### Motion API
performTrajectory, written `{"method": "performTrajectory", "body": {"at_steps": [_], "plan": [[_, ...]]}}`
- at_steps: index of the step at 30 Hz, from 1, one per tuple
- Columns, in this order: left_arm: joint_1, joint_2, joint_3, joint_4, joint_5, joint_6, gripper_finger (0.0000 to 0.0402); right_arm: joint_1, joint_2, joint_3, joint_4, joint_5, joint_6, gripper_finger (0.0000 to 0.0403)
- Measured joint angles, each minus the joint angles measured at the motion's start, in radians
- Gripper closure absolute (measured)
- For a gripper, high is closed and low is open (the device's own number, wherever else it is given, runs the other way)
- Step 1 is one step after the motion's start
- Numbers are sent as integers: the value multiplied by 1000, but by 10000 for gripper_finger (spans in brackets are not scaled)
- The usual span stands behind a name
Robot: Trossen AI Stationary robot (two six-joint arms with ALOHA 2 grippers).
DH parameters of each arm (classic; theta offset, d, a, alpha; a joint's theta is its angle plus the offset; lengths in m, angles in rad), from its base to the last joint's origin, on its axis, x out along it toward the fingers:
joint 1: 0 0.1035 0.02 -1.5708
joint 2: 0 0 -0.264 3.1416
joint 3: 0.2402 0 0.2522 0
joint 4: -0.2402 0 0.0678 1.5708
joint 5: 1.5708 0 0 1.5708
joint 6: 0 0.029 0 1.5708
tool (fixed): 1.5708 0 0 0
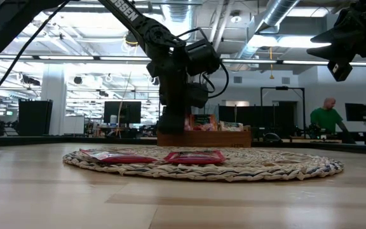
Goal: Pick & Place Tea
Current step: Put the top red tea bag into the left slot of the wooden organizer
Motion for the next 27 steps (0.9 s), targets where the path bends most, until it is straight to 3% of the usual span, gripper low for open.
{"method": "performTrajectory", "body": {"at_steps": [27], "plan": [[-3,0,0,1,-18,-22,401,0,0,0,0,0,0,300]]}}
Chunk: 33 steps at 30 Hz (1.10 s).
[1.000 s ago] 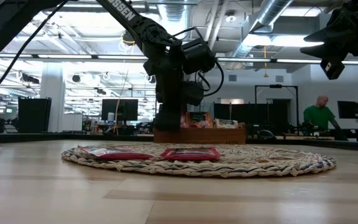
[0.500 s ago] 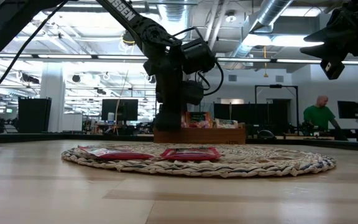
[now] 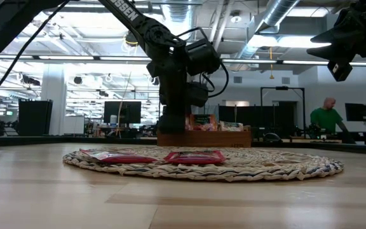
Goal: Pick & Place Tea
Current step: Put the top red tea bag into the left slot of the wooden organizer, then put the right red tea bag into the left slot of the wooden organizer
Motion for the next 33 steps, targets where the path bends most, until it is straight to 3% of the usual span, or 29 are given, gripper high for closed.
{"method": "performTrajectory", "body": {"at_steps": [8,18,22,28,33], "plan": [[0,0,0,0,18,-2,389,0,0,0,0,0,0,300],[0,0,0,0,17,5,298,0,0,0,0,-2,0,300],[0,0,0,0,-43,15,267,0,0,0,0,-2,0,300],[-4,-5,0,0,-244,43,253,0,0,0,0,-3,0,300],[-25,-50,1,16,-212,47,252,0,0,0,0,-2,0,300]]}}
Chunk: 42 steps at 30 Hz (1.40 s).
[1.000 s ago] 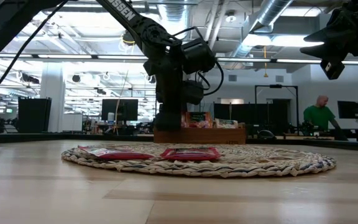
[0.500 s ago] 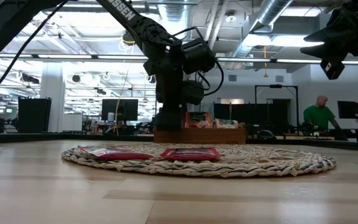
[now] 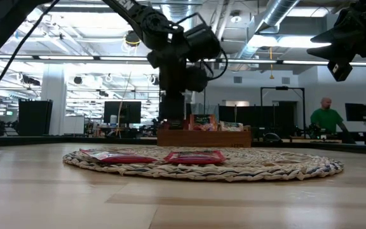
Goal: Pick & Place Tea
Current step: Put the right red tea bag into the left slot of the wooden organizer
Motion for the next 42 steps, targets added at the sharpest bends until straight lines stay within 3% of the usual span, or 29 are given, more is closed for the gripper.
{"method": "performTrajectory", "body": {"at_steps": [5,8,13,20,26,30,32,34,39,41,42], "plan": [[-20,-5,0,6,61,-21,252,0,0,0,0,0,0,300],[-24,-5,0,7,39,-3,252,0,0,0,0,-1,10,300],[-29,-6,38,5,-84,51,252,0,0,0,0,-1,19,300],[-62,-7,109,-14,-16,62,252,0,0,0,0,-1,19,300],[-132,-7,226,-173,-32,42,252,0,0,0,0,-1,18,300],[-216,-7,382,-369,-1,-98,252,0,0,0,0,0,18,300],[-256,-7,483,-509,83,-208,252,0,0,0,0,0,18,300],[-288,-7,605,-676,240,-362,252,0,0,0,0,0,18,300],[-295,-9,860,-975,939,-910,253,0,0,0,0,0,18,300],[-283,-9,902,-1019,1149,-1065,253,0,0,0,0,0,17,300],[-281,-9,905,-1029,1205,-1121,253,0,0,0,0,0,18,300]]}}
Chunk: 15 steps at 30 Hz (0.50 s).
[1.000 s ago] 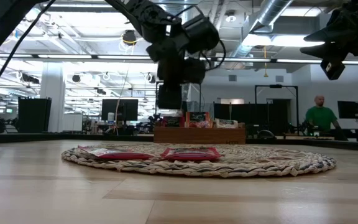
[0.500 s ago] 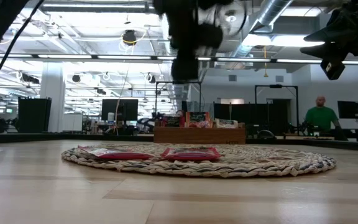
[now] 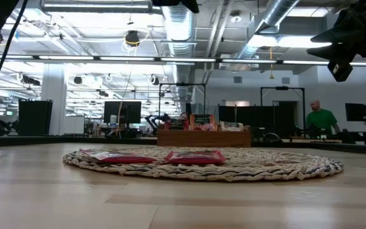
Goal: Pick & Place Tea
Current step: Put the right red tea bag into the left slot of the wooden organizer
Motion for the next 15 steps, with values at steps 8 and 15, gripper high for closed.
{"method": "performTrajectory", "body": {"at_steps": [8,15], "plan": [[-36,54,-85,-13,52,-53,252,0,0,0,0,1,-1,300],[-60,115,-206,89,58,140,252,0,0,0,0,1,-1,300]]}}
